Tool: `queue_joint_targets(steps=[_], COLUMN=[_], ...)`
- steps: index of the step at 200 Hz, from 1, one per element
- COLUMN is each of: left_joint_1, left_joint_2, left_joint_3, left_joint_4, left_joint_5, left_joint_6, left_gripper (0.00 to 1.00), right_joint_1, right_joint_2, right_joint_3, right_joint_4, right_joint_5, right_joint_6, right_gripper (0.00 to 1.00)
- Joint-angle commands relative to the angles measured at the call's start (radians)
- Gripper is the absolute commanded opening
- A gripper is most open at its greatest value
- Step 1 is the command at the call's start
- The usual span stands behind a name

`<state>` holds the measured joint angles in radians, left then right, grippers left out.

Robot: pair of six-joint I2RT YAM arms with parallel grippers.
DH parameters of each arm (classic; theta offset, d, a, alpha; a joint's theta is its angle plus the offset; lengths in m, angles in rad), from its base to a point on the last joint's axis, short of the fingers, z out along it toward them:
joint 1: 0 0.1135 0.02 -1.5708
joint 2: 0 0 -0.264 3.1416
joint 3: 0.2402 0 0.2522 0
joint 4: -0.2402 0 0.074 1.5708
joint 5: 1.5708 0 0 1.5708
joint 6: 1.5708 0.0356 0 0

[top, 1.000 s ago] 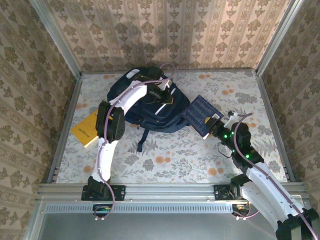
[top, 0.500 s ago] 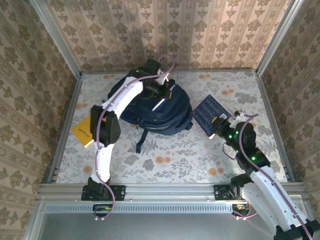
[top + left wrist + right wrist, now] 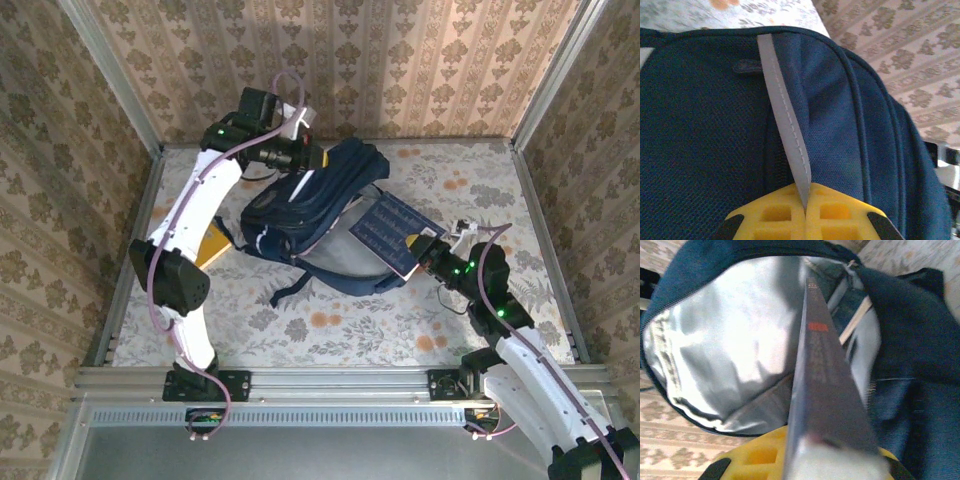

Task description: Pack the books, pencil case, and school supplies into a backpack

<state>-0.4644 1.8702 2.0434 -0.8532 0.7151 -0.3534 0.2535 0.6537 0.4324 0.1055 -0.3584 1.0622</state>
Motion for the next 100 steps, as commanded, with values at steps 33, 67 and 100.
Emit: queue_joint_targets(steps=[33, 67, 100], left_joint_1=[-0.003, -0.015, -0.022], left_joint_2=[-0.043, -0.037, -0.031], left_joint_3=[-0.004, 0.012, 0.041], left_joint_4=[0.193, 0.173, 0.152], left_joint_5=[0.167, 0.168, 0.178], left_joint_6=[-0.068, -0.058, -0.046], left_gripper=[0.00, 0.00, 0.00], right_joint_1=[0.068, 0.113, 0.147], right_joint_2=[0.127, 0.233, 0.365], right_joint_3=[-0.013, 0.020, 0.081], right_joint_4=[0.303, 0.399, 0.436], right_joint_5=[-0.024, 0.048, 0.114], right_joint_6=[0.195, 0.226, 0.222], right_gripper=[0.00, 0.00, 0.00])
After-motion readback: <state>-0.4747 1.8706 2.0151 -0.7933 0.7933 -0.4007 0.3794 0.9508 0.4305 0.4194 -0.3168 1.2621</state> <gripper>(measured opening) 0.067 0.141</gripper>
